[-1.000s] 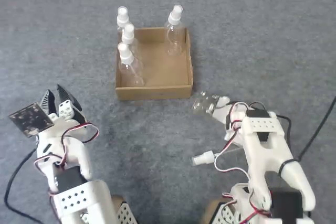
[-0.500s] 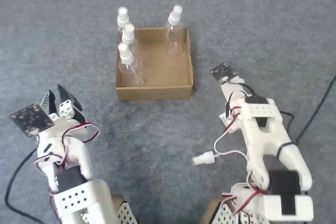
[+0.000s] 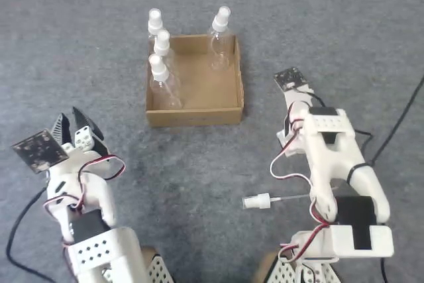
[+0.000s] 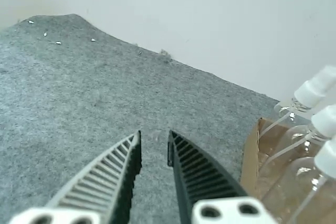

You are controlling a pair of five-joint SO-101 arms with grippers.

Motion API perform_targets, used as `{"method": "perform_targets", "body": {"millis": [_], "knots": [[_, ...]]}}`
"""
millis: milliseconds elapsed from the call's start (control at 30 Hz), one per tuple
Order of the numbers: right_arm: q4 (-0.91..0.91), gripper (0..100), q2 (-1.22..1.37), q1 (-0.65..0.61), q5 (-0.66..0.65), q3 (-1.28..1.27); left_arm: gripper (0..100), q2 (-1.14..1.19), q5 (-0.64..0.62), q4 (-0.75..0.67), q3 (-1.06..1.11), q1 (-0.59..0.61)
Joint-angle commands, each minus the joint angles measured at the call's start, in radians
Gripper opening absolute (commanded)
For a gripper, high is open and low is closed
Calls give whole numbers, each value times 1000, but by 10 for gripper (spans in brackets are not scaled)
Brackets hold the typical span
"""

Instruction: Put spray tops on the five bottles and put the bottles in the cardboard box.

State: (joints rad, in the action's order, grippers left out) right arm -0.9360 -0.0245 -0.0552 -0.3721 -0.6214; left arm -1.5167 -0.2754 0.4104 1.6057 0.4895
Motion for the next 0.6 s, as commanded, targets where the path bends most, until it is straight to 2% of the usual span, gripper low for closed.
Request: {"method": "perform_targets", "body": {"millis": [0, 333, 567], "knots": [[-116, 260, -1, -15, -6, 129, 81, 9, 8, -34, -13, -2], [-323, 258, -8, -71, -238, 196, 81, 9, 9, -34, -13, -2], [-298, 258, 1, -68, -431, 195, 81, 9, 9, -34, -13, 0]]}}
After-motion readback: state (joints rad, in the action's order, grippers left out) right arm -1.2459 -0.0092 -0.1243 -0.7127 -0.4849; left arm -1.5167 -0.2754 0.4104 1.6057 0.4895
